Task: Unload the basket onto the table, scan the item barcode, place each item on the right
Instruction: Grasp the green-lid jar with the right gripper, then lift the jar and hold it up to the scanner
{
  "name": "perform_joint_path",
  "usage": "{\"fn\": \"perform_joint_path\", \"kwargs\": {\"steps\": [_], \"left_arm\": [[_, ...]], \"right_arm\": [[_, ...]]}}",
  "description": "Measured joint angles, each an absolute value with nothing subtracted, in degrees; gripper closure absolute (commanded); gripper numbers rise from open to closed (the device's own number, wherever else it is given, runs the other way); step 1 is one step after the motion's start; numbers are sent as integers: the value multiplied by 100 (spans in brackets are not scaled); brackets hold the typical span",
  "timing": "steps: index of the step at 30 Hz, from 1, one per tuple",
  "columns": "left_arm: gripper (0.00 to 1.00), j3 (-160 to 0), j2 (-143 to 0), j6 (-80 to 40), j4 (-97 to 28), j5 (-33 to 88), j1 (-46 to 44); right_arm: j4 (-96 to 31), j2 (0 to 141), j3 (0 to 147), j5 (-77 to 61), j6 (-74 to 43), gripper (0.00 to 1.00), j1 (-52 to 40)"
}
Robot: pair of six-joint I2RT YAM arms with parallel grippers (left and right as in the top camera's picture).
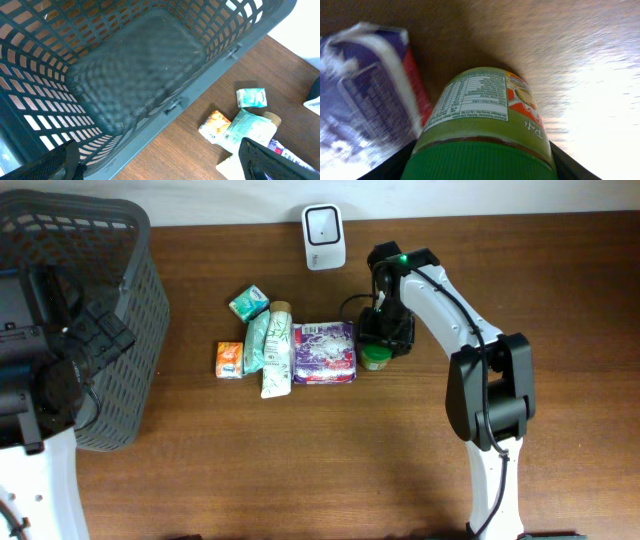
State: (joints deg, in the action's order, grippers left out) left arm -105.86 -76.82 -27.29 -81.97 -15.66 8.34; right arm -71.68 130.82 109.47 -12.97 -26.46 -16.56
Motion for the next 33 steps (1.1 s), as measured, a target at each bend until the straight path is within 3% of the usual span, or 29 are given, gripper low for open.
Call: {"fn": "perform_joint_path", "kwargs": {"steps": [4,10,13,19,33], "left_arm": [[1,-10586,-7682,-2729,-8197,-1566,834],[1,-10586,-7682,-2729,-8193,-1566,834],[1,-10586,-7682,-2729,-8200,-1566,834],[1,-10586,-7682,-2729,-8197,-1566,834],[1,-10586,-7682,-2729,-8204,-1566,834]], "right_arm": [[-7540,13113,10993,-2115,-2421,45,-1457],[-8195,13179,11917,-3739,-1776,45,-141],[-8206,13179,12064,-5216,-1535,45,408],[-8215,13179,12066,-8064,-1577,45,69],[-8401,13181,12066,-8521,-3323,49,-478]]}}
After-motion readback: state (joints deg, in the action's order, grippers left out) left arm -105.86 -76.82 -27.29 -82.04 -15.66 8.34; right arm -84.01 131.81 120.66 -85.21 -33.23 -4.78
